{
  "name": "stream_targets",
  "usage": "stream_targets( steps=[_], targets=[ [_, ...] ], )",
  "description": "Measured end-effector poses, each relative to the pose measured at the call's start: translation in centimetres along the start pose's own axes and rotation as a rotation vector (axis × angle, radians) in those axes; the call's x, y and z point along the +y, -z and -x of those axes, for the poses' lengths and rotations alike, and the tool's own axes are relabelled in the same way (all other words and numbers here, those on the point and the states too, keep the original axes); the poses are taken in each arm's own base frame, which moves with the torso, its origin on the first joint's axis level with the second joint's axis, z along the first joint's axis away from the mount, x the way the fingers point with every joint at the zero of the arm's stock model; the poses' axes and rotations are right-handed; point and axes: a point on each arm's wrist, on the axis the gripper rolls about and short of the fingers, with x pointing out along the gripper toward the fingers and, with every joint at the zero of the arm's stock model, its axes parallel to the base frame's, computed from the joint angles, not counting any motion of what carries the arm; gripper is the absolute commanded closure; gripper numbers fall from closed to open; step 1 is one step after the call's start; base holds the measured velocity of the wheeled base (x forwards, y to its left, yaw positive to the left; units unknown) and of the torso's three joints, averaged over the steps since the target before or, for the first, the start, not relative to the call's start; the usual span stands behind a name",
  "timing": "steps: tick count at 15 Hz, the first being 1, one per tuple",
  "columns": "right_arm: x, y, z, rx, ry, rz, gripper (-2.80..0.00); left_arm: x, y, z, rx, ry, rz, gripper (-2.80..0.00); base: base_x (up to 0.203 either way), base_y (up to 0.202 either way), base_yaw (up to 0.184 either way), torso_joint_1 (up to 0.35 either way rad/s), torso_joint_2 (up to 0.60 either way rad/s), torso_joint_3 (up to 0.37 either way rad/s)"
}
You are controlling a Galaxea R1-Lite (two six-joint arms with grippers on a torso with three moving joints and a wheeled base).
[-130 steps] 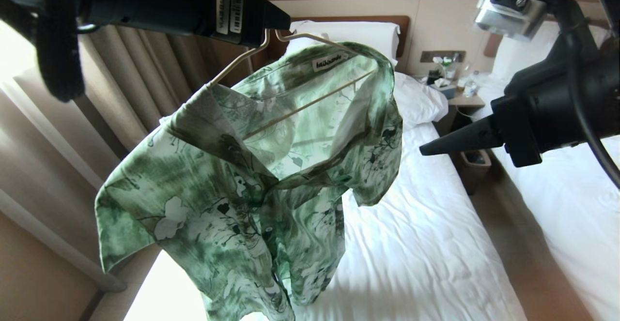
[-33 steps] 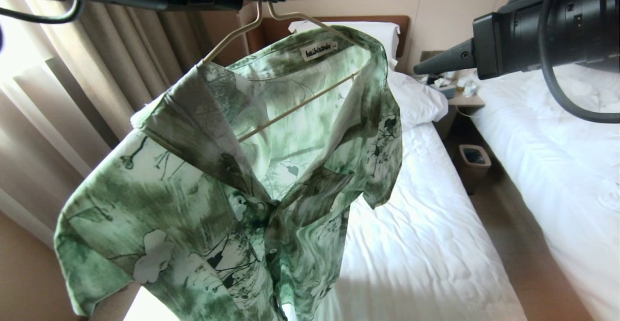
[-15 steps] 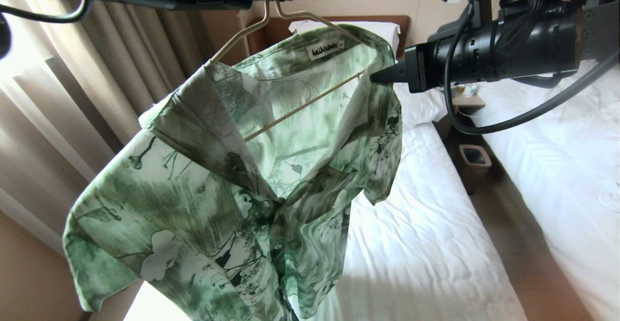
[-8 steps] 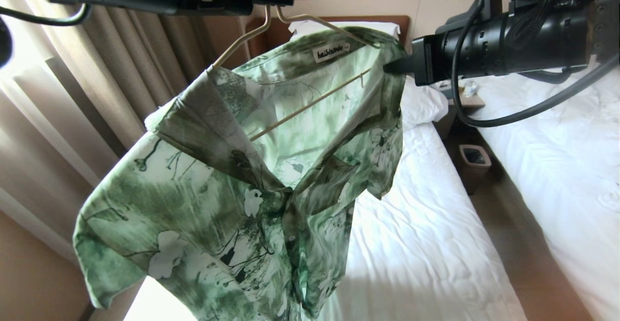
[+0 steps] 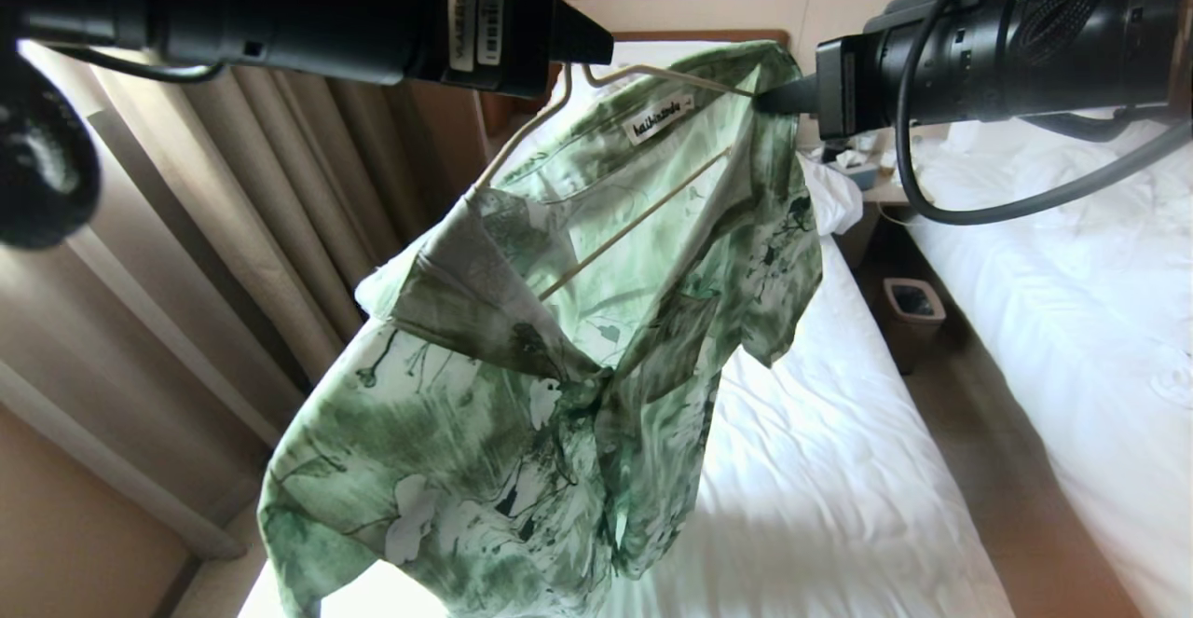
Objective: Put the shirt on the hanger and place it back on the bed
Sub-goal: Take the clothes hanger out of the clothes
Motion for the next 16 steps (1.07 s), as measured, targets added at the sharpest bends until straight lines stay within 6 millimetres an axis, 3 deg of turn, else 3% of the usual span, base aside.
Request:
stream_targets(
  steps=[3,7,16],
  targets=[
    [-0.7,0.1,0.2,0.009,0.020,-0.002,0.00,-0.5,1.3,-1.3,0.061,-0.005,-0.017,0.00,0.000,0.000,0.000,0.000,0.00,0.000],
    [-1.2,0.4,0.5,0.037,0.034,-0.010,0.00,-0.5,1.3,-2.0,0.066,-0.016,-0.011,0.00,0.000,0.000,0.000,0.000,0.00,0.000],
    [0.5,0.2,0.1,0.029,-0.017,0.018,0.00,-2.6,1.5,-4.2,0.084,0.031,-0.029,0.00,0.000,0.000,0.000,0.000,0.00,0.000]
  ],
)
